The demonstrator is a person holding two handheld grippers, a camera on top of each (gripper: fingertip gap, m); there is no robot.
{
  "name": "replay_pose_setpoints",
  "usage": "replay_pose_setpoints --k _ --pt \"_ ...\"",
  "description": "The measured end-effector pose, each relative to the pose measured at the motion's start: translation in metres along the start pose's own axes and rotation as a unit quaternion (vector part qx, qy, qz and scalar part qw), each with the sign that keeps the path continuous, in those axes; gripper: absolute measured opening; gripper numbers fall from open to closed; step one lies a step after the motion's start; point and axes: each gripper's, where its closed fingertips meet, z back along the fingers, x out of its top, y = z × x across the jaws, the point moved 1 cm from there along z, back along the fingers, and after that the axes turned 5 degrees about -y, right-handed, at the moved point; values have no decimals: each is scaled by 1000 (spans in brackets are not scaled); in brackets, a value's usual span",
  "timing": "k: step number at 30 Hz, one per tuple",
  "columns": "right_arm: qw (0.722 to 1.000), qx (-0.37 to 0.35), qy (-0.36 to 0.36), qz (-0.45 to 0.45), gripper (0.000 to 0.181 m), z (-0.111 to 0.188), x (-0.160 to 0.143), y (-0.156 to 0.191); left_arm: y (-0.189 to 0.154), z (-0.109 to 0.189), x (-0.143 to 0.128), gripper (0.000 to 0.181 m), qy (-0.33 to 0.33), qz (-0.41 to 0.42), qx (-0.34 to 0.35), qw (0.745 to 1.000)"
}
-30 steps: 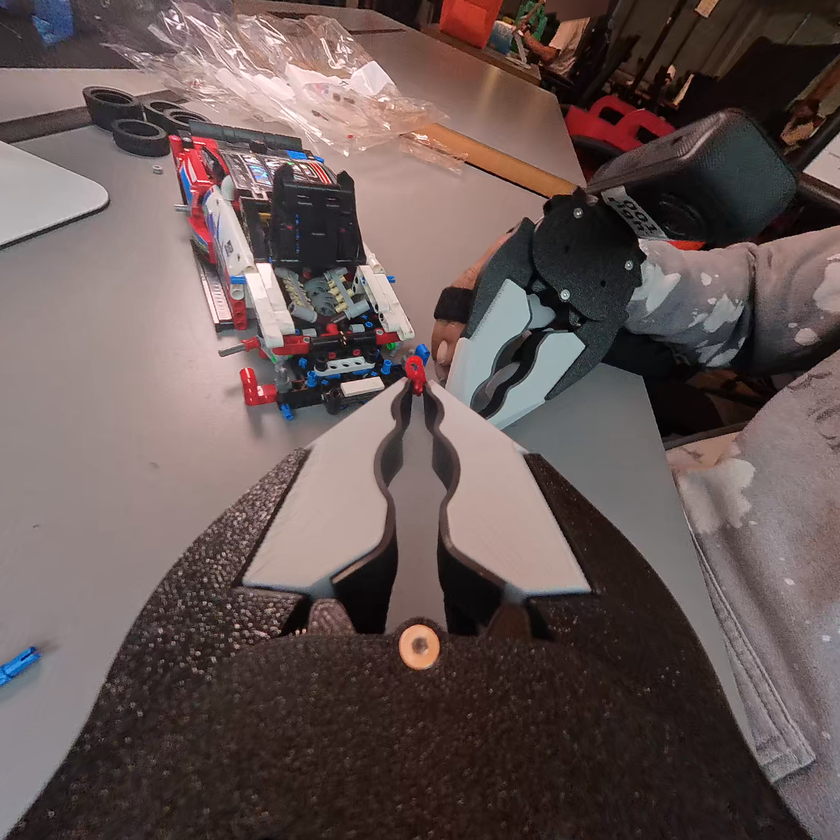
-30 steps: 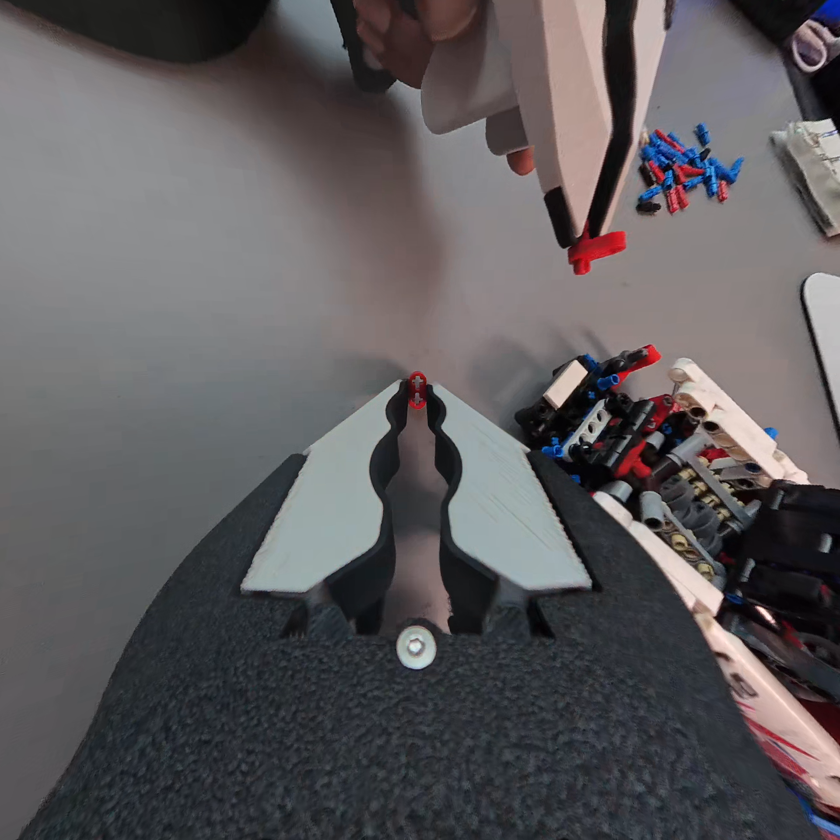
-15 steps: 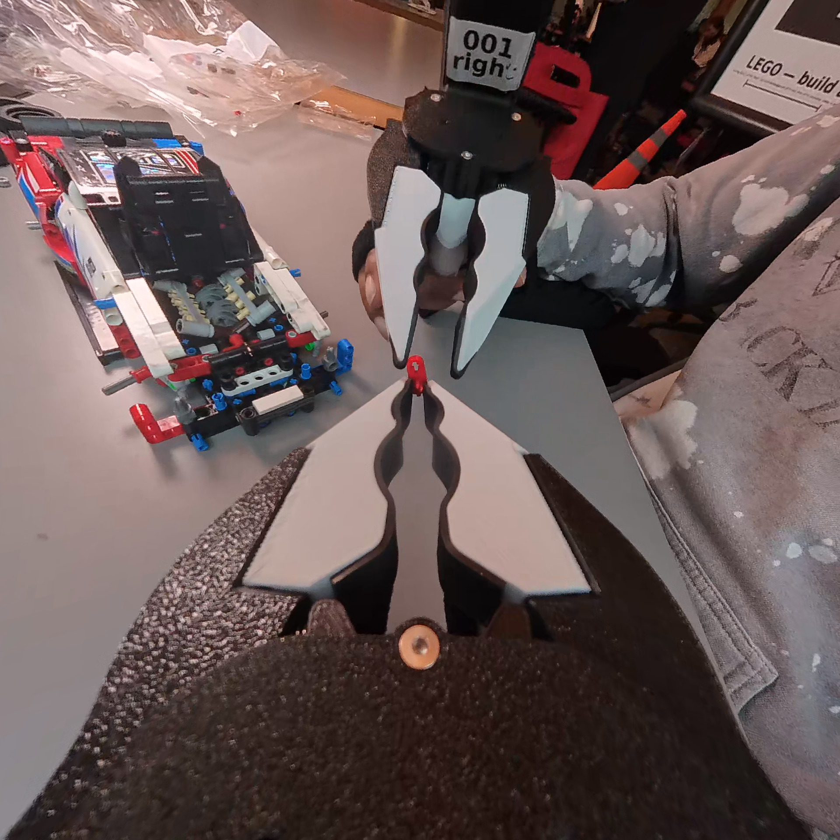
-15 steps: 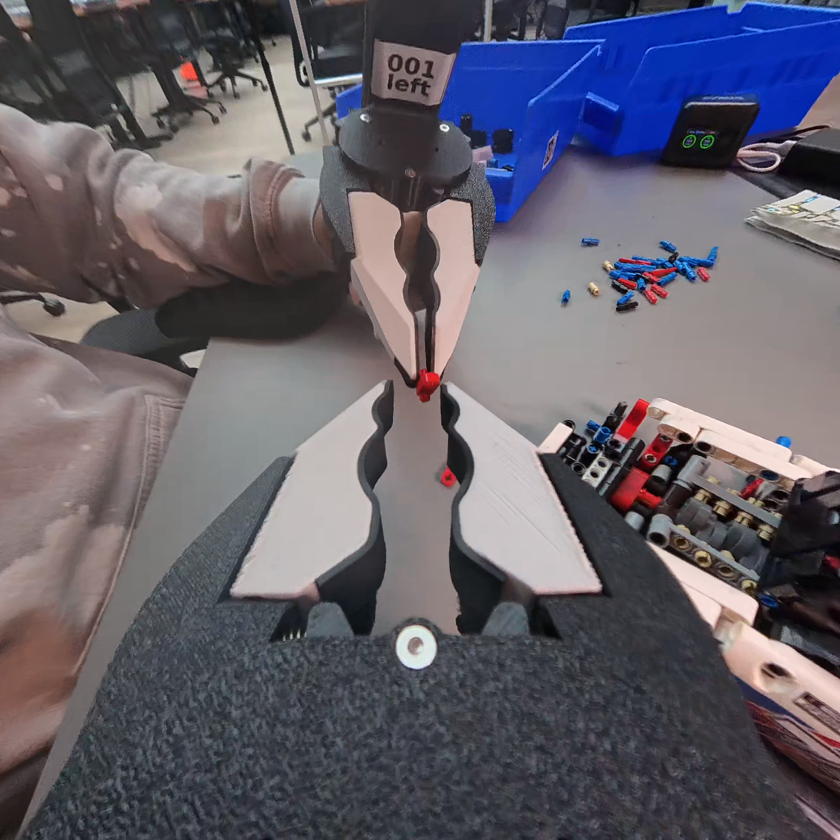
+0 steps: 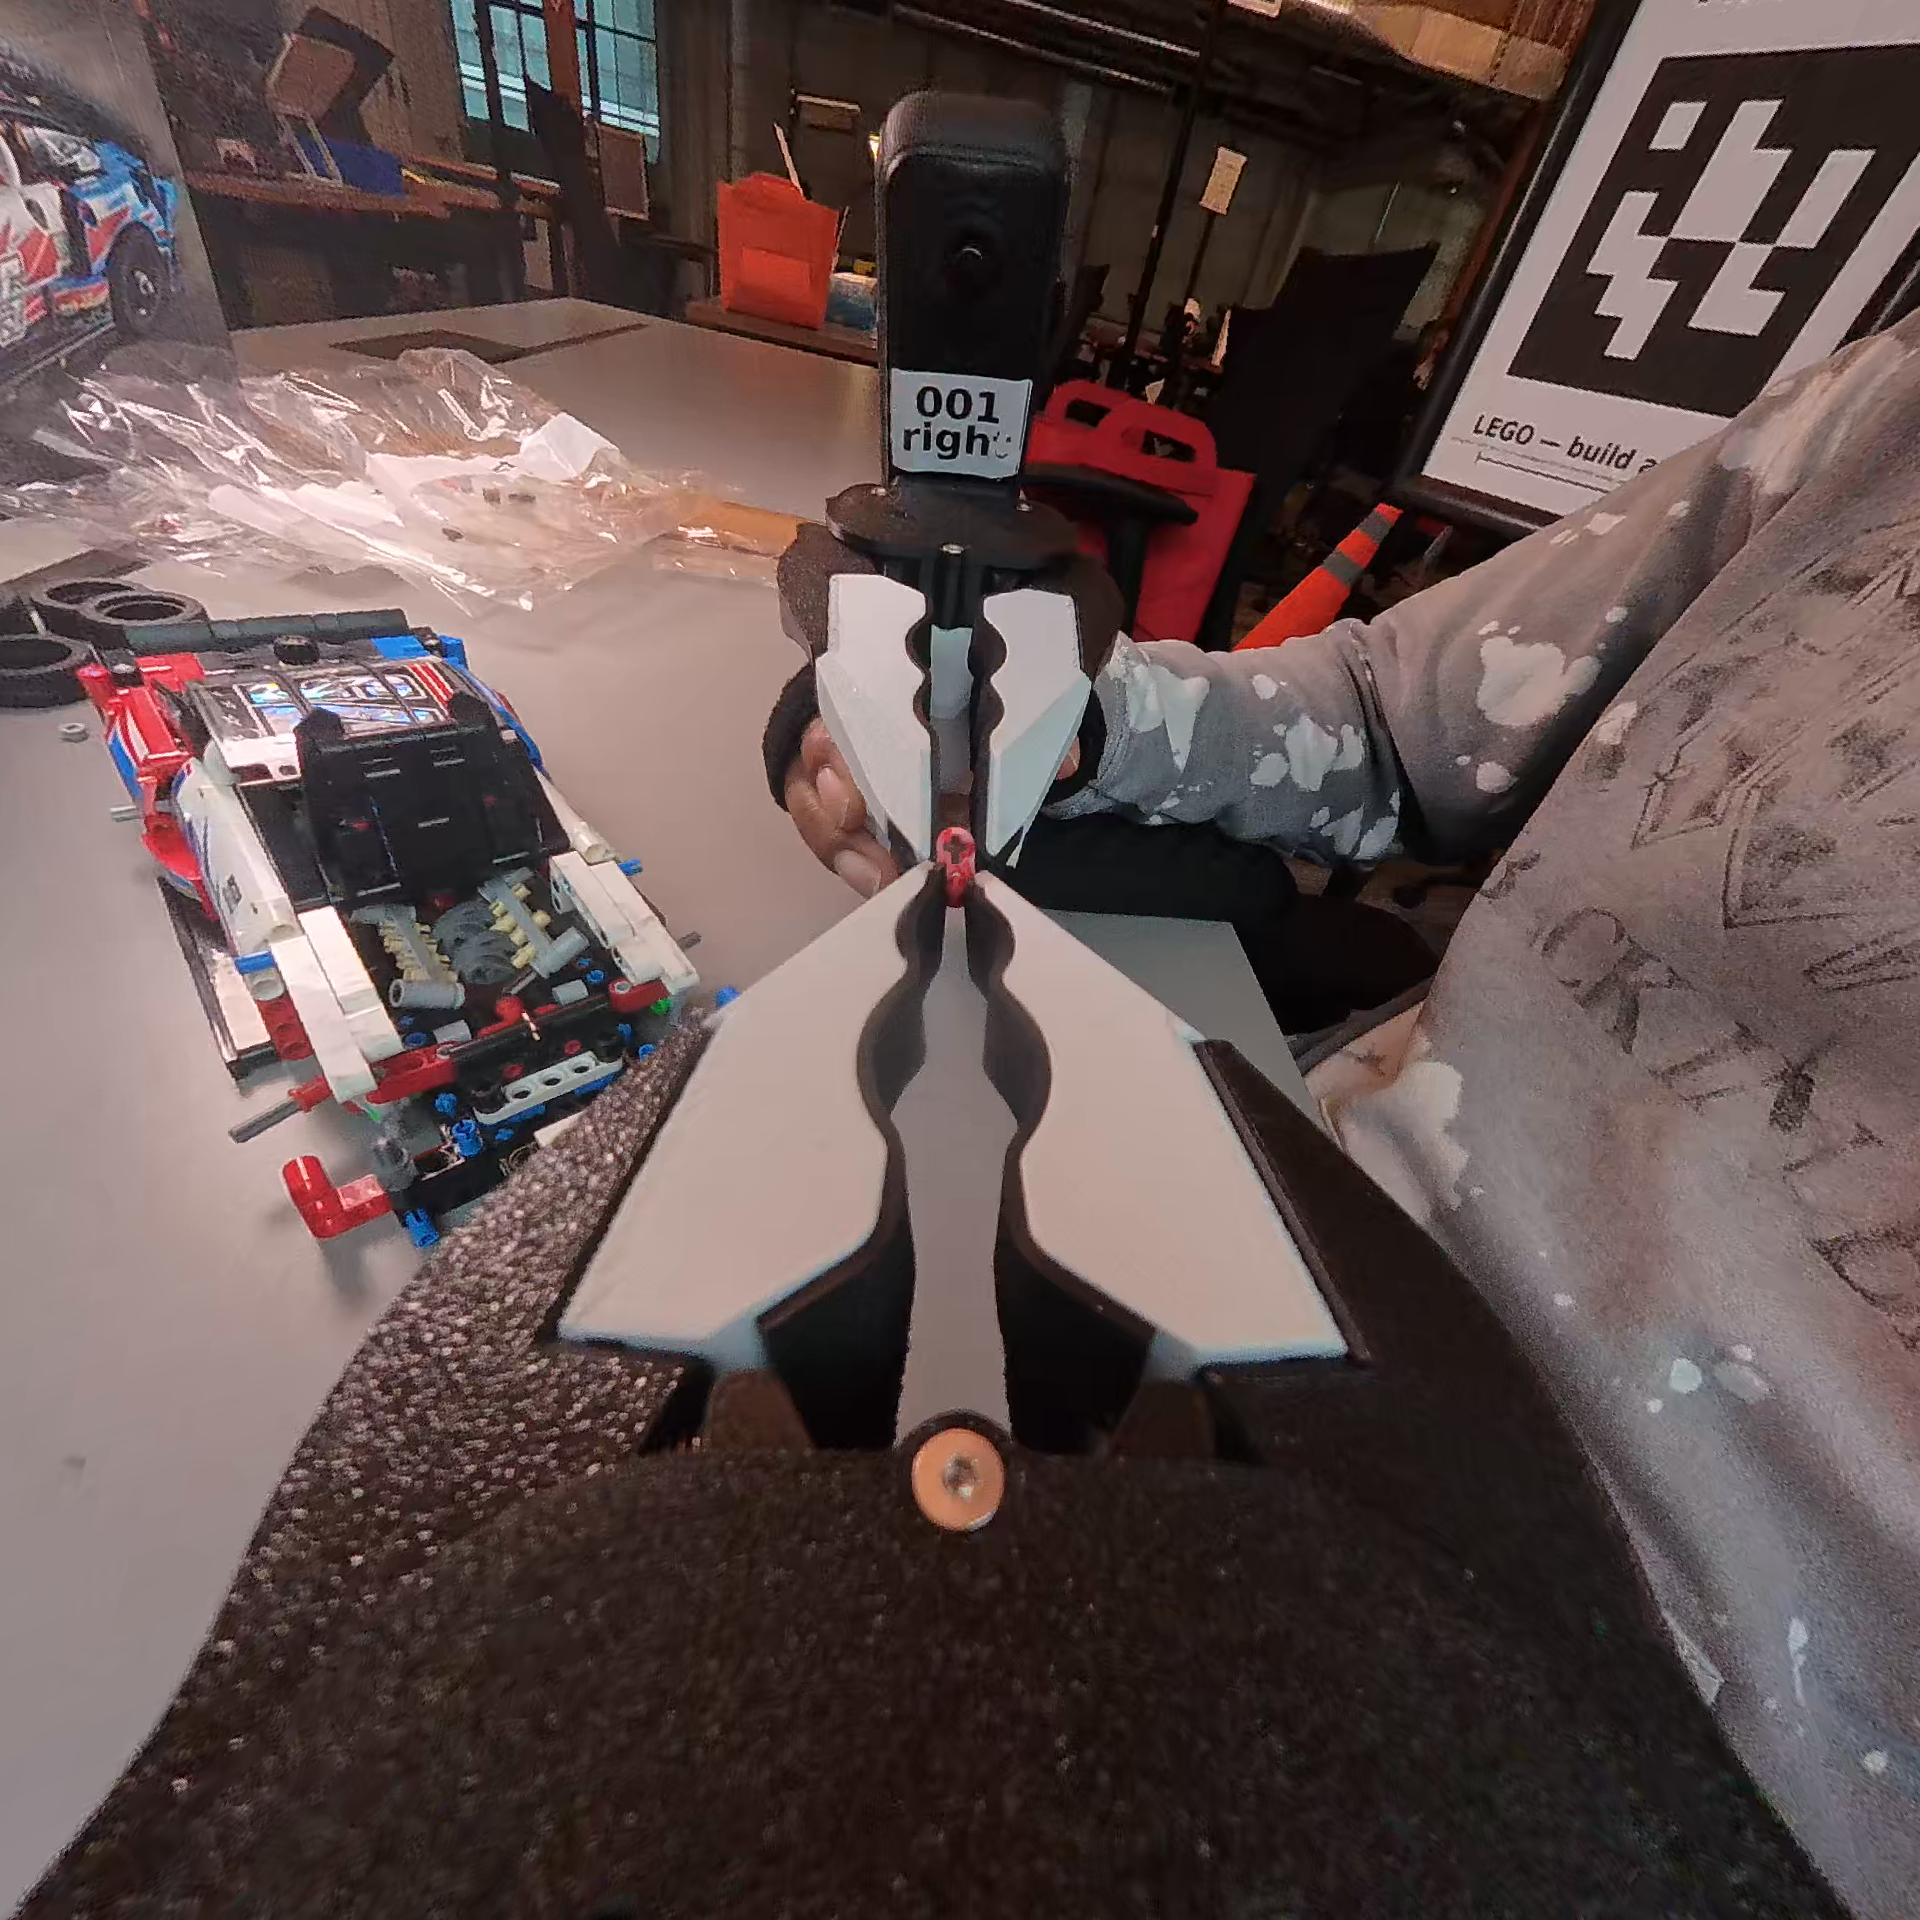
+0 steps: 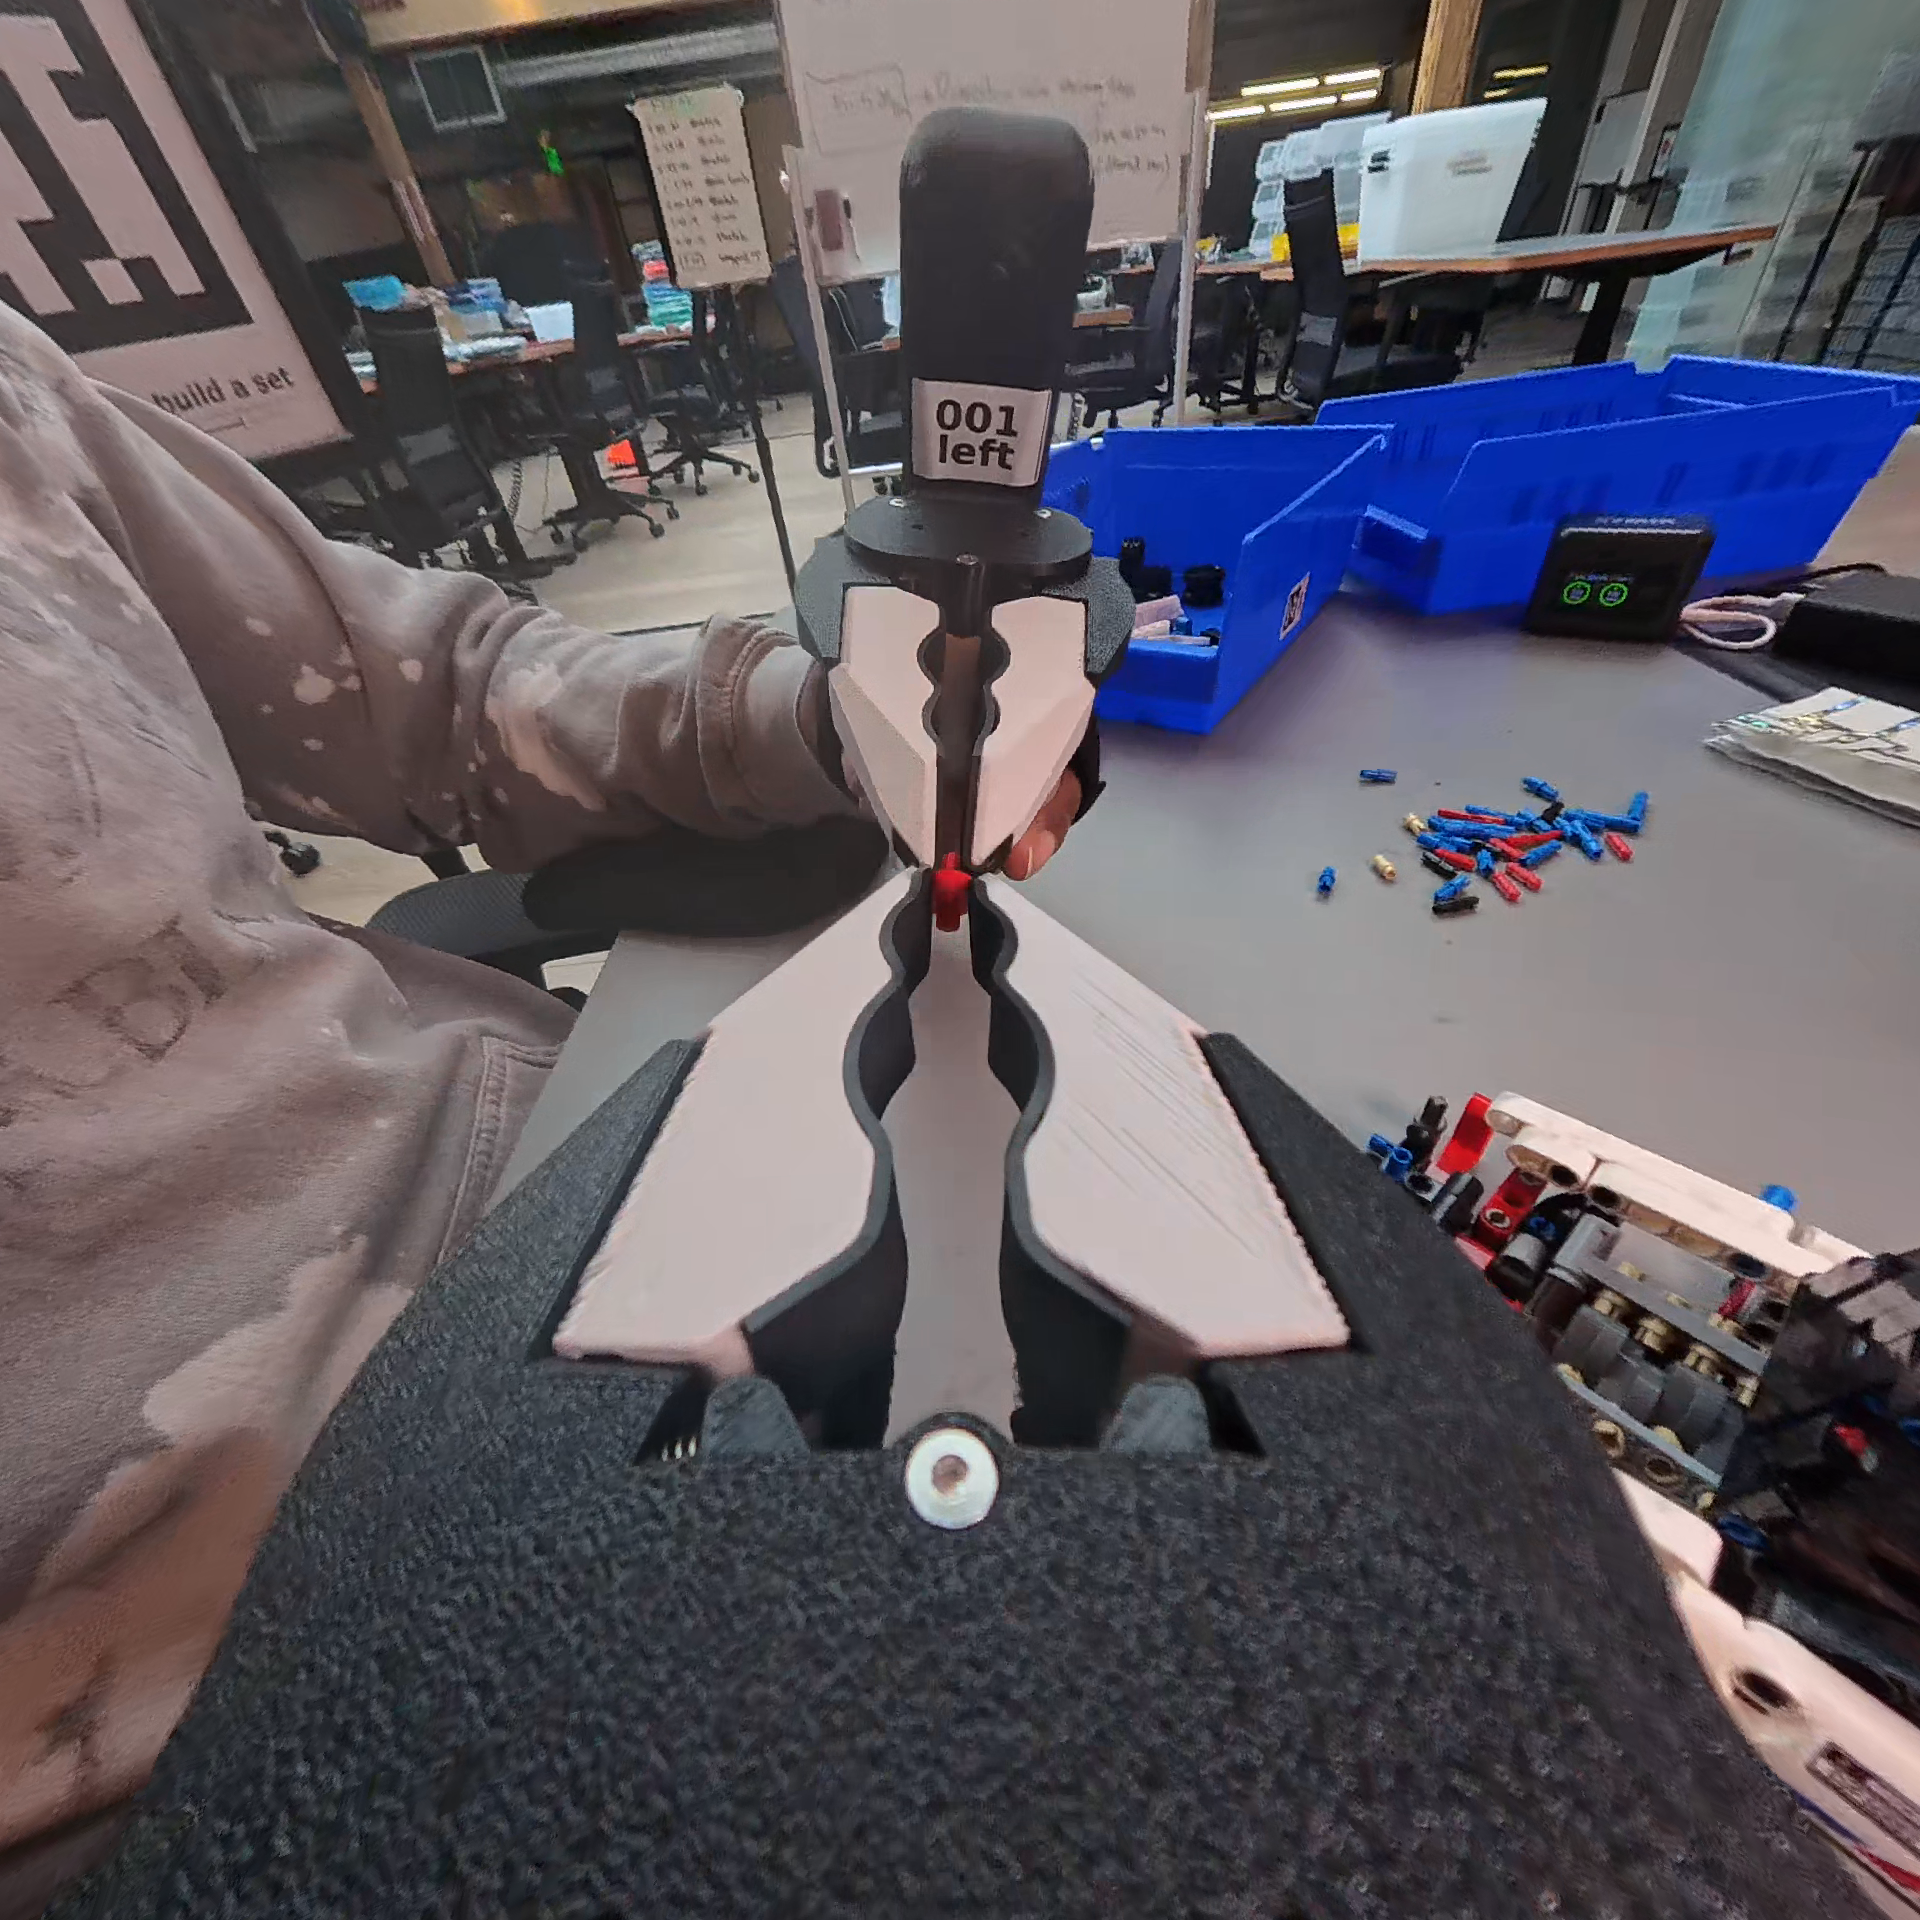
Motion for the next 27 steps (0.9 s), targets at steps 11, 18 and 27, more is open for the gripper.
replay_pose_setpoints --k 11,18,27 --pt "999 -22 11 23 6 2 3 0 0 -1 5 1 -16 5 -6 1000" --pt "998 -33 -42 38 18 -6 18 5 -7 -2 21 2 -99 54 -48 992" --pt "990 -4 -129 -52 16 -2 39 9 -14 0 42 1 -180 50 -55 981"
